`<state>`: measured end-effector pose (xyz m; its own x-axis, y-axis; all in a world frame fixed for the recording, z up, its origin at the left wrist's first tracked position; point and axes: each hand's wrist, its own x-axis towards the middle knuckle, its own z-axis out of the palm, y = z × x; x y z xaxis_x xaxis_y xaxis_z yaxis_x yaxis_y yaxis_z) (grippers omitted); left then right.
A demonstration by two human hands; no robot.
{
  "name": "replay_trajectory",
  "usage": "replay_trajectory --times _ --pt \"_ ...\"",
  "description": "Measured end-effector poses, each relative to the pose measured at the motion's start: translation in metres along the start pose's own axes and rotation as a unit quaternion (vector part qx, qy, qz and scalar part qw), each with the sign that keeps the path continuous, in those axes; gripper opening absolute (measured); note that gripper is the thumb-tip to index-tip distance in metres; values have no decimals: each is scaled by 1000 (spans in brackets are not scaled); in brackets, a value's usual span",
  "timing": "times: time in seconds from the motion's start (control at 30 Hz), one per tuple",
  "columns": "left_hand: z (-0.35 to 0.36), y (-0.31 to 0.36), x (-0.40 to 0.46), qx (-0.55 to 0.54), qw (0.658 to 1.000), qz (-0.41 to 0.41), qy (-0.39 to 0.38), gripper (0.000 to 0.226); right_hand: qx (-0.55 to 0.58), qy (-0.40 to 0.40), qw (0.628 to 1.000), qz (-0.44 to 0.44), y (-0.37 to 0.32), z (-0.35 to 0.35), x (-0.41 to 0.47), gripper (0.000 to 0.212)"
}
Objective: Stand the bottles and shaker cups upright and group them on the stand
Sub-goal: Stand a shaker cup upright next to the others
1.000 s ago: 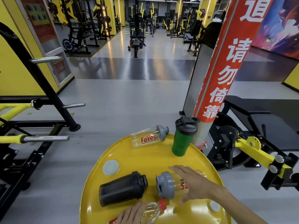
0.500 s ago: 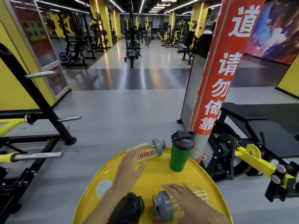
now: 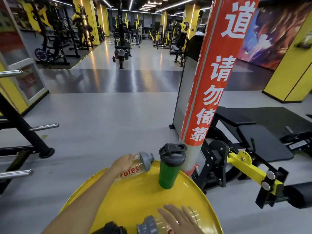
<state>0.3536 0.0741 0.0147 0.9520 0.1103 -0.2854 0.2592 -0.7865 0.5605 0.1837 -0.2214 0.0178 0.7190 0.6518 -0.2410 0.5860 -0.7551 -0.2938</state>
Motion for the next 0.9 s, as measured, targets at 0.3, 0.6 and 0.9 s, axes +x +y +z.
replay_trajectory --times 0.3,0.6,0.9 --pt "-9 -9 -14 -4 996 61 -59 53 -21 -35 999 10 16 -23 17 73" --pt "-14 1 -19 13 960 -7 -280 142 127 -10 991 -33 9 -50 45 75" --pt "-1 14 -37 15 960 -26 -277 119 105 37 993 -50 4 -61 68 48"
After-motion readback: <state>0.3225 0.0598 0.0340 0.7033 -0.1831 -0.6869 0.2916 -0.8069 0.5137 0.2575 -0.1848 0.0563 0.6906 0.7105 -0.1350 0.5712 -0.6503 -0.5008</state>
